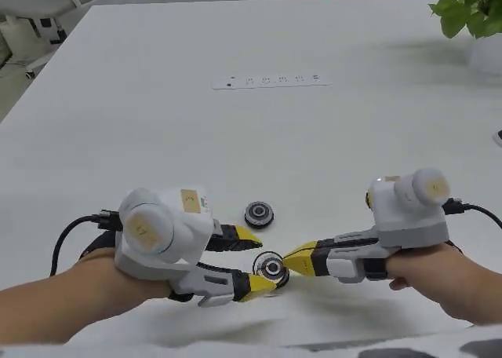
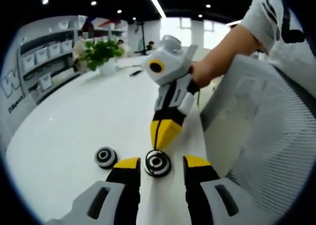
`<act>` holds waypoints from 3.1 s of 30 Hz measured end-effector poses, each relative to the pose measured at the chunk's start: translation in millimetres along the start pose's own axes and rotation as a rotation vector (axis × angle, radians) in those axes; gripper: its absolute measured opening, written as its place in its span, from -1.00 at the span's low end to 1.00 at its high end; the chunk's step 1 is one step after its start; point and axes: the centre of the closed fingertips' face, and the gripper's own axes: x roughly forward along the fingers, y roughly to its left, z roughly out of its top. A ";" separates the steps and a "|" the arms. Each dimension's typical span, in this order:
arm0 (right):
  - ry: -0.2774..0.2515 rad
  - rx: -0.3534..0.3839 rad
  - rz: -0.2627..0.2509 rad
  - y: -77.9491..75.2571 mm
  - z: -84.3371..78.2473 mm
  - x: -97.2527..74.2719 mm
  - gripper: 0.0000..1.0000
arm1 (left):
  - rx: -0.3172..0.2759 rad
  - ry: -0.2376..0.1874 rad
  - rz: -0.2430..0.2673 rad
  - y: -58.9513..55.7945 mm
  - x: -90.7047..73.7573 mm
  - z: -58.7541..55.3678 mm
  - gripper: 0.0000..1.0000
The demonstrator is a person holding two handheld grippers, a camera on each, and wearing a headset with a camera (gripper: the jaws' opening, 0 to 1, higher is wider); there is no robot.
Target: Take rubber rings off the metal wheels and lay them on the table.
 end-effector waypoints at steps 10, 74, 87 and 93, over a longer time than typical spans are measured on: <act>-0.011 0.004 0.009 4.2 3.5 -0.1 -1.00 | -0.014 -0.055 0.015 0.7 -17.5 11.1 -0.06; 0.133 -0.112 0.004 8.0 23.3 53.0 -1.00 | -0.122 -0.064 0.159 19.8 -83.0 -30.3 0.59; 0.183 -0.185 -0.015 3.7 13.1 61.5 -1.00 | -0.137 -0.059 0.164 23.8 -84.3 -42.7 0.60; 0.171 -0.230 -0.017 3.7 15.7 62.5 -1.00 | -0.144 -0.058 0.165 24.5 -84.2 -44.4 0.60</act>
